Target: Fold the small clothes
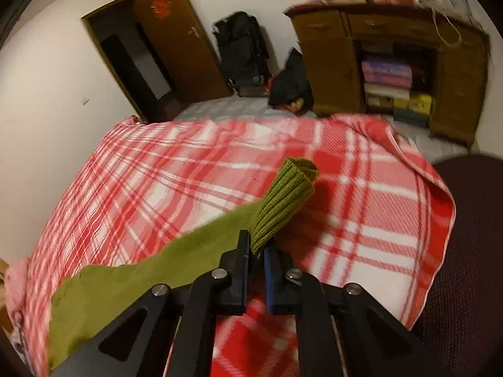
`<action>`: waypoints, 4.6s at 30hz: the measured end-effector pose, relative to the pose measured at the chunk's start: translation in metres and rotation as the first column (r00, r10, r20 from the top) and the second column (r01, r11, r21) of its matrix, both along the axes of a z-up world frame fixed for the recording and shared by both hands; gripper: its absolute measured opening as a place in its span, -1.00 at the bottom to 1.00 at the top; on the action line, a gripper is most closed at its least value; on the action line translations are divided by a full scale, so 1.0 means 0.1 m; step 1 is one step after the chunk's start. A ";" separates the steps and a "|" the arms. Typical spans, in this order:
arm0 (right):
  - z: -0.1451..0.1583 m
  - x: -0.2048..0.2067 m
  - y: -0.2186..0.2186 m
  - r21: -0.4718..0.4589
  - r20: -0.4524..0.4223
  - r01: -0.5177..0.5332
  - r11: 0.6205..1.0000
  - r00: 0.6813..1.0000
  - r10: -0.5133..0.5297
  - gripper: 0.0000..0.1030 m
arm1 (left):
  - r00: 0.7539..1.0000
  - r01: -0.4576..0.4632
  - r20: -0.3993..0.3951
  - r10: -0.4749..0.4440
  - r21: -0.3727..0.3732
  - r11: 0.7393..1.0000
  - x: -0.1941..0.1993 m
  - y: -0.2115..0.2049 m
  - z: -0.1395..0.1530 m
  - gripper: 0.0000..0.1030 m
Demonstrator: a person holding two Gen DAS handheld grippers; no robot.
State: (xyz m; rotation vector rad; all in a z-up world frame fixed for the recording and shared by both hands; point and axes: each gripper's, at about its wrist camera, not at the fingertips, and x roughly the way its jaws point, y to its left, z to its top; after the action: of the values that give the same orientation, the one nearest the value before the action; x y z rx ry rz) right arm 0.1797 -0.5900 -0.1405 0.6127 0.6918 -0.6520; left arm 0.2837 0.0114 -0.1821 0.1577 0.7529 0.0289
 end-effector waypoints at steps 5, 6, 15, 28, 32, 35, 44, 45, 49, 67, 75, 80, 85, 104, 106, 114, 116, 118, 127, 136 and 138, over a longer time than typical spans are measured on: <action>0.34 0.30 0.34 -0.091 0.032 -0.115 0.989 0.992 0.119 -0.88 | 0.999 0.028 -0.014 -0.028 -0.056 0.998 0.02 0.03 0.00 1.00; 0.41 0.38 0.44 -0.106 0.037 -0.144 0.984 0.988 0.149 -0.88 | 1.000 0.023 -0.015 -0.024 -0.068 0.997 0.02 0.05 0.00 1.00; 0.79 1.18 1.72 -0.225 0.049 -0.438 0.870 0.887 0.459 -0.88 | 0.999 0.031 -0.006 -0.032 -0.105 0.994 0.00 0.07 -0.01 1.00; 0.23 1.85 3.72 -0.230 -0.032 -0.760 0.608 0.630 0.776 -0.88 | 0.999 0.036 -0.021 -0.039 -0.137 0.990 0.03 0.10 -0.03 1.00; -0.12 1.90 4.10 -0.154 -0.052 -0.841 0.519 0.531 0.846 -0.86 | 0.999 0.035 -0.035 -0.041 -0.156 0.987 0.05 0.13 -0.03 1.00; -0.35 1.86 4.23 -0.066 -0.077 -0.893 0.445 0.450 0.890 -0.44 | 0.998 0.043 -0.042 -0.052 -0.190 0.981 0.05 0.17 -0.01 1.00; -0.32 0.83 3.58 -0.046 -0.042 -0.865 0.499 0.501 0.865 0.30 | 0.985 0.142 -0.054 -0.163 -0.272 0.952 0.20 -0.12 0.19 1.00; -0.32 0.75 3.50 -0.059 -0.051 -0.851 0.522 0.525 0.850 0.30 | 0.983 0.157 -0.051 -0.178 -0.278 0.948 0.24 -0.19 0.22 1.00; -0.37 0.31 3.25 -0.133 -0.069 -0.782 0.609 0.620 0.781 0.30 | 0.971 0.193 -0.071 -0.227 -0.319 0.928 0.49 -0.53 0.30 0.89; -0.51 -0.35 3.52 -0.439 -0.065 -0.774 0.456 0.533 0.843 0.30 | 0.954 0.184 -0.132 -0.270 -0.455 0.871 0.79 -0.98 0.40 -0.80; -0.59 -0.29 3.54 -0.429 -0.104 -0.785 0.447 0.534 0.839 0.30 | 0.979 0.166 -0.031 -0.202 -0.455 0.875 0.77 -0.44 0.73 -0.80; -0.63 -0.28 3.54 -0.419 -0.115 -0.791 0.446 0.534 0.838 0.30 | 0.990 0.094 -0.054 -0.131 -0.442 0.892 0.87 -0.12 0.59 -0.80; -0.70 -0.25 3.56 -0.394 -0.141 -0.805 0.443 0.529 0.837 0.30 | 0.992 0.035 -0.097 -0.083 -0.423 0.906 0.91 0.06 0.31 -0.80; -0.79 1.25 3.27 -0.327 -0.460 -0.734 0.595 0.673 0.579 0.30 | 0.991 0.037 -0.112 -0.077 -0.320 0.947 0.88 0.01 -0.08 -0.32; -0.85 1.33 3.02 -0.292 -0.430 -0.668 0.685 0.731 0.529 0.31 | 0.991 0.028 -0.116 -0.071 -0.338 0.941 0.86 0.06 -0.09 -0.01; -0.88 1.09 2.70 -0.194 -0.350 -0.577 0.793 0.796 0.493 0.40 | 0.989 0.029 -0.132 -0.071 -0.295 0.955 0.76 0.00 -0.12 0.21; -0.86 1.05 2.69 -0.189 -0.343 -0.567 0.801 0.803 0.487 0.40 | 0.988 0.035 -0.135 -0.080 -0.309 0.951 0.71 0.02 -0.12 0.34; -0.78 0.98 2.74 -0.238 -0.367 -0.565 0.790 0.805 0.466 0.40 | 0.989 0.029 -0.129 -0.077 -0.341 0.940 0.66 0.10 -0.12 0.38; -0.27 1.14 3.30 -0.345 -0.257 -0.674 0.653 0.737 0.625 0.40 | 0.989 -0.008 -0.139 -0.046 -0.364 0.931 0.52 0.18 -0.12 0.45; -0.88 1.33 3.44 -0.274 -0.372 -0.733 0.623 0.678 0.634 0.40 | 0.994 -0.054 -0.111 0.019 -0.318 0.947 0.78 0.22 -0.02 0.80; -0.87 1.31 3.40 -0.265 -0.370 -0.731 0.629 0.679 0.634 0.40 | 0.980 -0.106 -0.188 0.067 -0.202 0.974 0.86 0.17 -0.12 0.80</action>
State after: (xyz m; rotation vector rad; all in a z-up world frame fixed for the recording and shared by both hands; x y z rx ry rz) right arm 0.3103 -0.2498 -0.2276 -0.1493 0.9231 -0.1135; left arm 0.3694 0.0285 -0.1943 -0.0771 0.9380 0.0175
